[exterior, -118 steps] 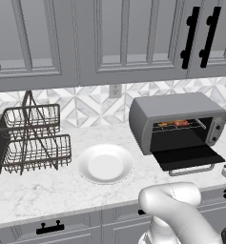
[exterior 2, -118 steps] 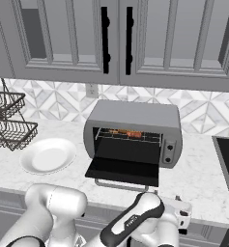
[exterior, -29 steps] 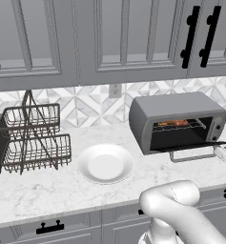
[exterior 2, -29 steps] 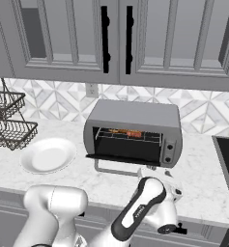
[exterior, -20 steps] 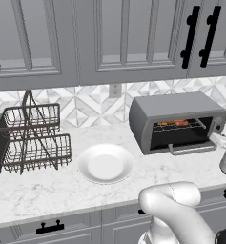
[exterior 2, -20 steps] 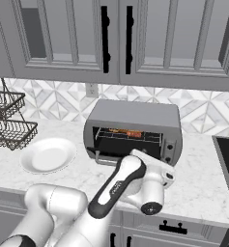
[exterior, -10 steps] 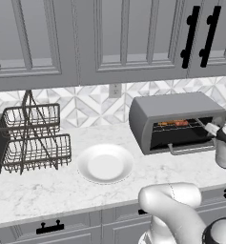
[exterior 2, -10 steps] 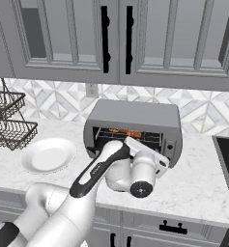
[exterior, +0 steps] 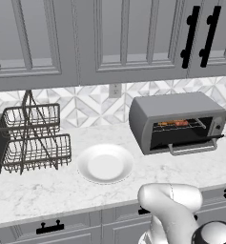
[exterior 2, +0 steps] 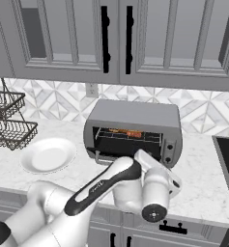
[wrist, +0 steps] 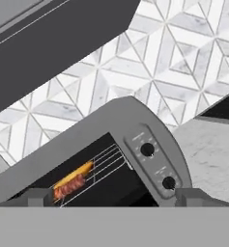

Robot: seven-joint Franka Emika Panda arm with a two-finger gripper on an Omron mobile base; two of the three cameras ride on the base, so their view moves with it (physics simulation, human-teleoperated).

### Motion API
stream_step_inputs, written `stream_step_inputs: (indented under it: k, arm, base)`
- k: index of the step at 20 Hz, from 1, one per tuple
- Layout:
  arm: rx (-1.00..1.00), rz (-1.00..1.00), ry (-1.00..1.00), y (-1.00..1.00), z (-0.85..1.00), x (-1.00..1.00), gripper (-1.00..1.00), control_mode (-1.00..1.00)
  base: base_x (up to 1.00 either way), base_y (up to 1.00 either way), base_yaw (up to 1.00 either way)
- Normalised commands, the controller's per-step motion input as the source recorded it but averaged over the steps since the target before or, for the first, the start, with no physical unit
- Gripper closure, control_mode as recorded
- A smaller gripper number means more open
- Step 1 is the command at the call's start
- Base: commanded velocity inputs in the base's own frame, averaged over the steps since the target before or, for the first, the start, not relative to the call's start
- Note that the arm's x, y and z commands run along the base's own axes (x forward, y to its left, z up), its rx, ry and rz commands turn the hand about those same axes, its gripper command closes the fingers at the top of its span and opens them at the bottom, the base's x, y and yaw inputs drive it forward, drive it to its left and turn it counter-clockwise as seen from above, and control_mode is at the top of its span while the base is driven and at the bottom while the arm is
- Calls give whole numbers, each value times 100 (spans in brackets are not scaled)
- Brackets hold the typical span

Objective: Pick up the kebab skewer and baguette bread, and place them inside the toaster oven. Close the toaster oven door and start by setting the timer.

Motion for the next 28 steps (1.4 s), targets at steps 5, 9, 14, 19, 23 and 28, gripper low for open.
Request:
stream_step_inputs:
  k: [5,9,14,19,23,28]
  arm:
    - [-7,9,-14,64,-96,-4,-100,-100]
    - [-11,13,-22,95,-69,1,-100,-100]
    - [-10,3,-32,73,-1,12,-100,-100]
    - [-5,0,-18,32,13,17,-100,-100]
    - [-1,0,-6,0,10,13,-100,-100]
    - [-1,0,0,-2,1,7,-100,-100]
  base:
    - [0,0,0]
    - [0,0,0]
    - [0,0,0]
    - [0,0,0]
    - [0,0,0]
    - [0,0,0]
